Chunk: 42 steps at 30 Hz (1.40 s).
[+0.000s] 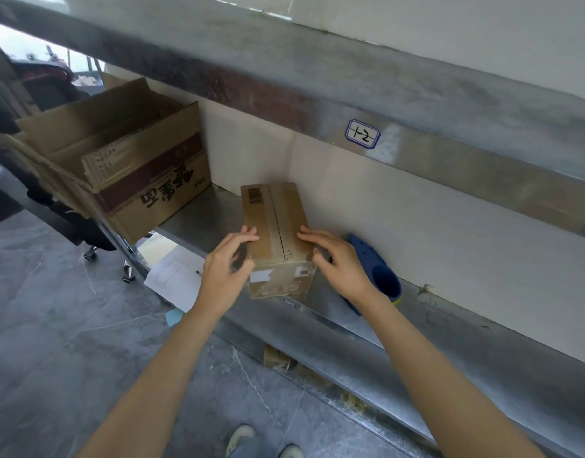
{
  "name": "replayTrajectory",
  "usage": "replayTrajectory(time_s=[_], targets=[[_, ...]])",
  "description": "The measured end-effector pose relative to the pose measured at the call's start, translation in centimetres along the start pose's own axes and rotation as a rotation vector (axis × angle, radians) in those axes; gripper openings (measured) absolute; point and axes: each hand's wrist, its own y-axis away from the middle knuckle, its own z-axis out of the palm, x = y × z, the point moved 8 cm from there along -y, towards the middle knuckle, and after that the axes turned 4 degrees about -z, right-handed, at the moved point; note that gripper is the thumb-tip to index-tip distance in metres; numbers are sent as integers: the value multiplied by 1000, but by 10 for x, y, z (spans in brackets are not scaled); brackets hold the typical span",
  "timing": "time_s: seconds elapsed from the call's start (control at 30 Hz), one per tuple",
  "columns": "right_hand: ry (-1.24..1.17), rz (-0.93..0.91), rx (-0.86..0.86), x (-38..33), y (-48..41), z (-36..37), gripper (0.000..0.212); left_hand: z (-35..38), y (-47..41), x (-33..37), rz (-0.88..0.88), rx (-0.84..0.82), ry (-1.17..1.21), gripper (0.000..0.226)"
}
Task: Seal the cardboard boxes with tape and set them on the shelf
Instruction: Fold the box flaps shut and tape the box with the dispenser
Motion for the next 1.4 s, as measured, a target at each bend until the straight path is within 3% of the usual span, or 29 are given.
replayTrajectory(time_s=[0.17, 0.33, 0.57, 0.83, 0.93, 1.07, 1.3, 1.4], targets=[[1, 4, -68, 0, 2, 0, 44, -3, 0, 3, -20, -84, 8, 38], [113, -15, -224, 0, 1, -2, 62, -8, -3, 5, -42, -131, 9, 50], [142, -70, -109, -3, -5, -8, 41, -6, -4, 3, -7, -34, 36, 36], [85, -6, 51, 1, -13, -6, 17, -1, -3, 0, -21, 33, 30, 35], [88, 40, -14, 0, -12, -5, 35, 0, -3, 2, -38, -4, 64, 37], [99, 31, -163, 3, -9, -6, 66, -2, -4, -1, -20, -111, 16, 60], [87, -10, -124, 7, -2, 1, 67, 0, -3, -4, 2, -65, 26, 61], [60, 5, 6, 5, -1, 5, 63, 3, -3, -4, 9, -23, 45, 63]])
